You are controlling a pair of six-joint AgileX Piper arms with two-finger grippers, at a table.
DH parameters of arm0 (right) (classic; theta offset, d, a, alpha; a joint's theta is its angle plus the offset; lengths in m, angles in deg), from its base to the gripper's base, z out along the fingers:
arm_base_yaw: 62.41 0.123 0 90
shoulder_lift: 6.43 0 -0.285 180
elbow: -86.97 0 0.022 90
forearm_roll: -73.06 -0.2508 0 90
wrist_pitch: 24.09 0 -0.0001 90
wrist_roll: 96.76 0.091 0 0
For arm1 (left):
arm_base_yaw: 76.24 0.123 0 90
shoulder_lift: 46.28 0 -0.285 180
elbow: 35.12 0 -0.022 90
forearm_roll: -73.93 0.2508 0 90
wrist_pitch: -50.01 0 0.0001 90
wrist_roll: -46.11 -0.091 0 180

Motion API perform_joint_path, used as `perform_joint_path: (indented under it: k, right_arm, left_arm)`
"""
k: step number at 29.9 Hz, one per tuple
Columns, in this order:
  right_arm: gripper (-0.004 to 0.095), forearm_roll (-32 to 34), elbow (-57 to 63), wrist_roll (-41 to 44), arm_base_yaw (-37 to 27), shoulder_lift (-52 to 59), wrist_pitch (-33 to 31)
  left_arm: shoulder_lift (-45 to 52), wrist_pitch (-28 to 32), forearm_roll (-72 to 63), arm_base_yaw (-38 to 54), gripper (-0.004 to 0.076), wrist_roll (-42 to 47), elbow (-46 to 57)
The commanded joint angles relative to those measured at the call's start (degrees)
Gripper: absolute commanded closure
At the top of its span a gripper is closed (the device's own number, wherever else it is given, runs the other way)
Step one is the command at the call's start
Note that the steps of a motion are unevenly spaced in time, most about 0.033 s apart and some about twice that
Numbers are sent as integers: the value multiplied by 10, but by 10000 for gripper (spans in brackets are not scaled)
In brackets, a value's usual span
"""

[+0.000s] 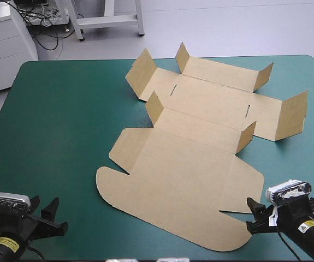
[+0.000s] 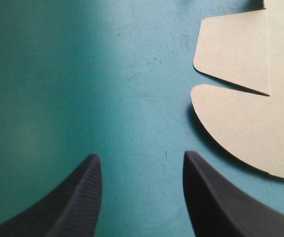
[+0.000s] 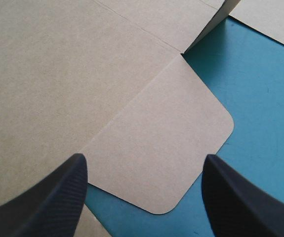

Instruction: Fold the box

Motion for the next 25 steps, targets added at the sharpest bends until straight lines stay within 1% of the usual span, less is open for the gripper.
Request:
perform_joint_path:
  k: [1,19,25]
  right_arm:
    - [305,-10,-14,-3,0,-6,26]
    - [309,-10,-14,-3,0,-6,26]
    - [309,-10,-17,7,0,-6,27]
  left_arm:
    - [-10,41,-2,-1,363,2,-12]
    - [-10,38,-2,-1,363,2,-10]
    - [-37,30,-8,-1,363,2,-12]
